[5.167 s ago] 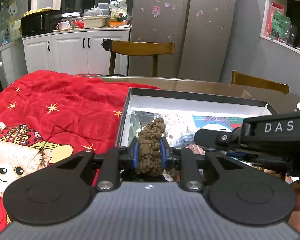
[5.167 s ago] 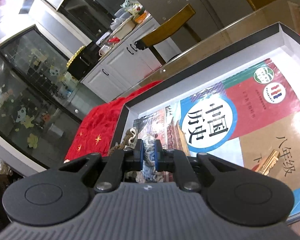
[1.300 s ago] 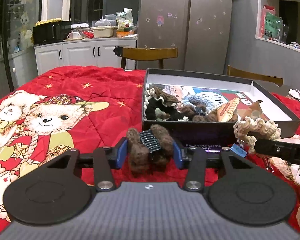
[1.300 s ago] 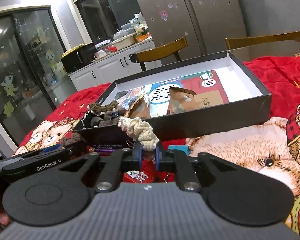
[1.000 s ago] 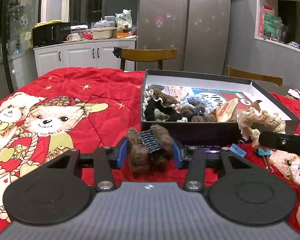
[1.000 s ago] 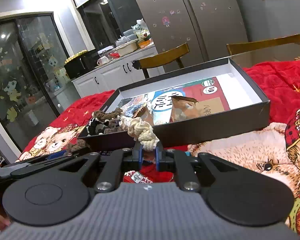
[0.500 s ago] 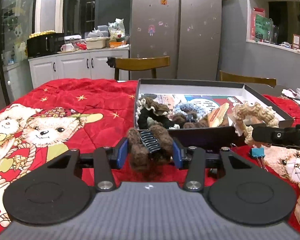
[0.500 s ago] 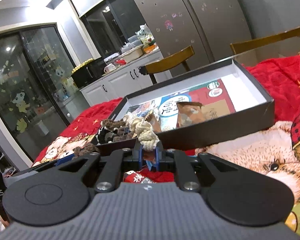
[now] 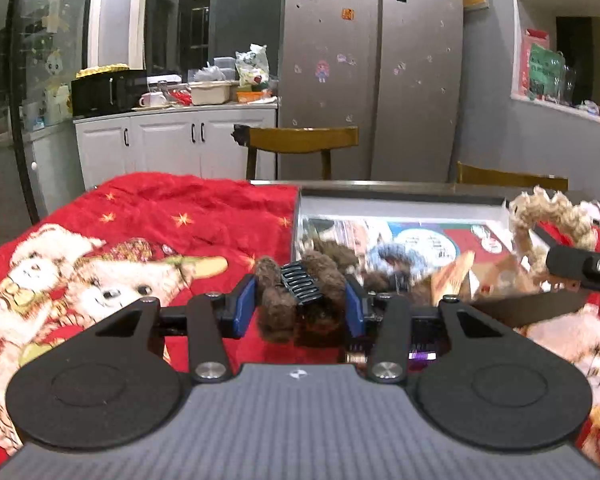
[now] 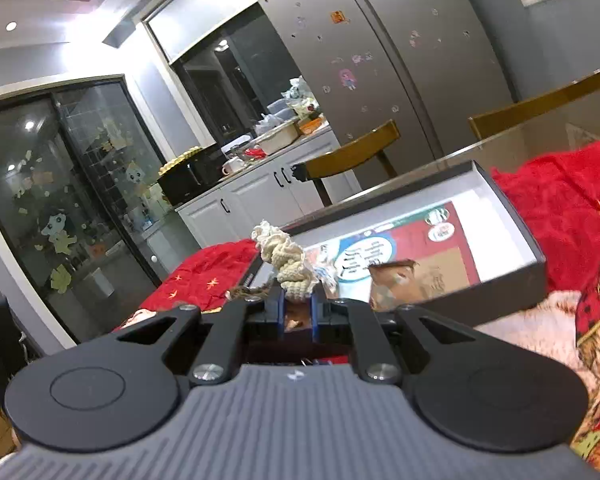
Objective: Organize objects
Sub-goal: 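Lift both held scrunchies and carry them over the open box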
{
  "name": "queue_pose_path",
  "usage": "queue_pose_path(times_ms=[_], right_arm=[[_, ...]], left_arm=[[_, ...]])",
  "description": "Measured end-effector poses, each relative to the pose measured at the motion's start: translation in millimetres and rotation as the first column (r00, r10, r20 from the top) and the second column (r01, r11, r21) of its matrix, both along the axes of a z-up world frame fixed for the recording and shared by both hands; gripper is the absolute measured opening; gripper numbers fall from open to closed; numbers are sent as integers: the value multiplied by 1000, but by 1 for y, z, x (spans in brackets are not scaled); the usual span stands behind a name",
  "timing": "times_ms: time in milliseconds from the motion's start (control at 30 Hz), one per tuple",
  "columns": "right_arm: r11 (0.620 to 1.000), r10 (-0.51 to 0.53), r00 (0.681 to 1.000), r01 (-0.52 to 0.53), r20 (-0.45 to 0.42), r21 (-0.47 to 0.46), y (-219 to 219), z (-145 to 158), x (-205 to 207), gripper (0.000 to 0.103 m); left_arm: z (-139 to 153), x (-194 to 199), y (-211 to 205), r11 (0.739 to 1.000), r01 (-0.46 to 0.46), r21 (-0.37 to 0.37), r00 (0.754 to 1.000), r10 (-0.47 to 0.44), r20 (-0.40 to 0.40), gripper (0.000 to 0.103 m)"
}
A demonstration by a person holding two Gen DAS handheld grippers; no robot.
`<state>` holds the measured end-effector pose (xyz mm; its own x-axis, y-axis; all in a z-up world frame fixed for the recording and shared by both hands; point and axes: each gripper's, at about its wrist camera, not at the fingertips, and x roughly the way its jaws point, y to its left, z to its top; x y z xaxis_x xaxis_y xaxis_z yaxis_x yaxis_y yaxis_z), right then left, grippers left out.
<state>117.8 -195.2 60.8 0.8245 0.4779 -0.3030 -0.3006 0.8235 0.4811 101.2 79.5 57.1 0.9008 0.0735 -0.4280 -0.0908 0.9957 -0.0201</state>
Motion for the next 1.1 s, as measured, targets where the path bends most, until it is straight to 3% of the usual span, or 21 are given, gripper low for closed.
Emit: queue_pose_path(times_ms=[333, 700, 933, 1100], right_arm=[[996, 50, 998, -52, 35, 66, -3, 37, 7, 14], [995, 58, 995, -64, 82, 80, -25, 91, 31, 14], [996, 46, 998, -49, 53, 70, -35, 97, 58, 14], [998, 31, 999, -30, -13, 49, -47, 80, 84, 14]], left_arm=[[58, -10, -8, 1000, 24, -9, 997, -23, 79, 51], [104, 16, -34, 996, 67, -57, 994, -62, 87, 51], [125, 55, -47, 986, 119, -117, 990, -109, 87, 51], [130, 88, -54, 964, 194, -181, 980, -182, 79, 51]])
